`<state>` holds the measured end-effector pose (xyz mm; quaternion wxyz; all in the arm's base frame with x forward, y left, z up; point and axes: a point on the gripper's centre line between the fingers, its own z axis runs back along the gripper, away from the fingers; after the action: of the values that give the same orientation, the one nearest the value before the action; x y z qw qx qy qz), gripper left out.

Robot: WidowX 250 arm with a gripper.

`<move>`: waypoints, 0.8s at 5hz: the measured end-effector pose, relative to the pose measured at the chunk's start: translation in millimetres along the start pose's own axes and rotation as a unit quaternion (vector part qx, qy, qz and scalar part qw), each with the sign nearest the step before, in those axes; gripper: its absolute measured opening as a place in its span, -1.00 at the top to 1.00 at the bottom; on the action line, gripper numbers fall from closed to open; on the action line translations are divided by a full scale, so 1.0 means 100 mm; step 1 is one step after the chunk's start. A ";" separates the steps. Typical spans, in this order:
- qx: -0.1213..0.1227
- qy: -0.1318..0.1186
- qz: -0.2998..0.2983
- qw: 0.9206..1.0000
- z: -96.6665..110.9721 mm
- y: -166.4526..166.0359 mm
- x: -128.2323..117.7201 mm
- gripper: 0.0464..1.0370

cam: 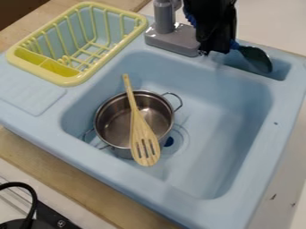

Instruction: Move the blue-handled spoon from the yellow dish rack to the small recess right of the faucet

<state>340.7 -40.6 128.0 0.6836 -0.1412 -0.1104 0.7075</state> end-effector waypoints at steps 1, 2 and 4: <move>0.010 0.003 -0.014 1.000 0.00 0.03 0.00 0.40; 0.007 0.013 -0.037 0.999 0.01 0.02 0.01 -0.17; 0.030 -0.001 -0.062 0.998 0.05 0.06 0.06 -0.93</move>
<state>333.2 -35.0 129.8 0.7298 -0.1131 -0.0982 0.6670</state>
